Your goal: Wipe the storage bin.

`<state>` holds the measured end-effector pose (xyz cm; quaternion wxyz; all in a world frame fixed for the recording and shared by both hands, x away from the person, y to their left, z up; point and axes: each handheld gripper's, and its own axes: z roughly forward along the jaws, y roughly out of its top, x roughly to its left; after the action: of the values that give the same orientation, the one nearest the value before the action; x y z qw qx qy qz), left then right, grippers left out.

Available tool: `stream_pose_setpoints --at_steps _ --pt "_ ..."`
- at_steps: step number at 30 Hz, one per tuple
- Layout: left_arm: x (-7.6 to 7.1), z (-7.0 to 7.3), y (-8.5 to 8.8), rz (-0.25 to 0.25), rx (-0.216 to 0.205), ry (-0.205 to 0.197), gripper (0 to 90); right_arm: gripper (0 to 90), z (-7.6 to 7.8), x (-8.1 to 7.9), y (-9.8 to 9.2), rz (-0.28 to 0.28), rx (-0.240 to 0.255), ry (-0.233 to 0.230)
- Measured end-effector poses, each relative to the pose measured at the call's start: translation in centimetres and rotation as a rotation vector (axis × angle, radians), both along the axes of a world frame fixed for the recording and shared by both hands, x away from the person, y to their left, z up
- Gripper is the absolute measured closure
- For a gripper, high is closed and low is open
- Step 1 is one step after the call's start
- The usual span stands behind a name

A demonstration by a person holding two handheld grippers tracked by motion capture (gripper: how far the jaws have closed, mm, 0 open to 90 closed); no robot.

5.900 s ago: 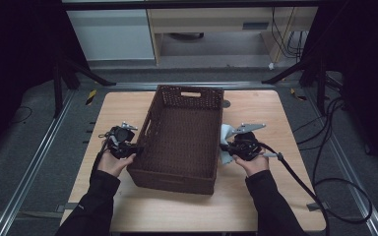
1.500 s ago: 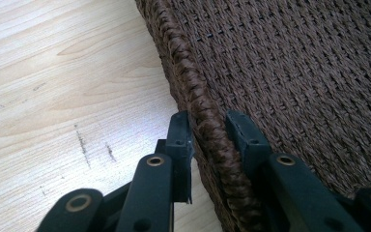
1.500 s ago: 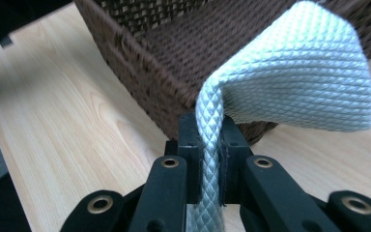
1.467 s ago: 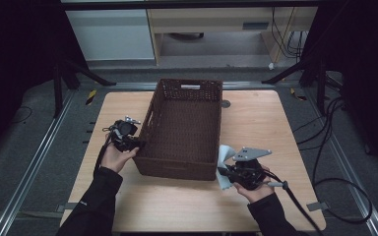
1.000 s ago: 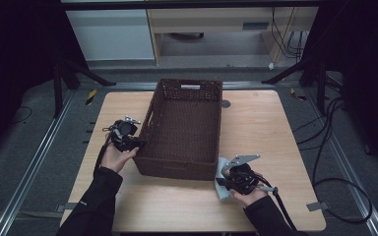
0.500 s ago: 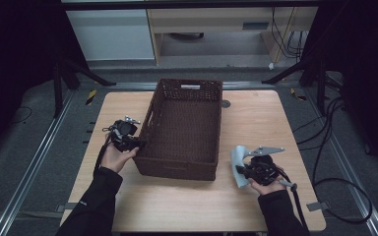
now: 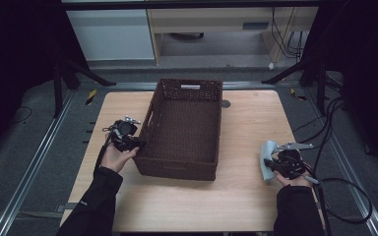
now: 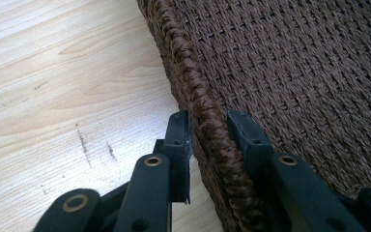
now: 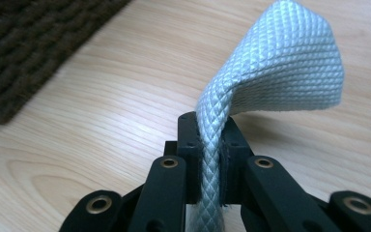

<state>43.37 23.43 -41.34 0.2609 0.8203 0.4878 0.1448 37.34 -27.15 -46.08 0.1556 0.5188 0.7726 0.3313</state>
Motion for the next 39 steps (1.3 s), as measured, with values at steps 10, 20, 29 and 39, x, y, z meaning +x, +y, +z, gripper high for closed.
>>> stream_pose_setpoints --at_steps 10,20,29,39 --pt "0.0 0.0 0.0 0.000 0.004 -0.002 70.7 83.0 -1.0 0.4 -1.0 -0.017 0.007 0.042" --pt "0.0 0.0 0.0 0.000 0.004 -0.003 70.7 76.9 -1.7 0.7 -1.7 -0.042 0.006 0.052" --pt "-0.1 0.0 0.0 -0.001 0.008 -0.006 70.7 60.7 -1.2 0.6 -1.7 -0.071 -0.017 -0.011" --pt "-0.2 0.0 -0.1 -0.002 0.008 -0.005 72.0 46.4 1.1 0.1 -1.7 -0.108 -0.005 -0.141"
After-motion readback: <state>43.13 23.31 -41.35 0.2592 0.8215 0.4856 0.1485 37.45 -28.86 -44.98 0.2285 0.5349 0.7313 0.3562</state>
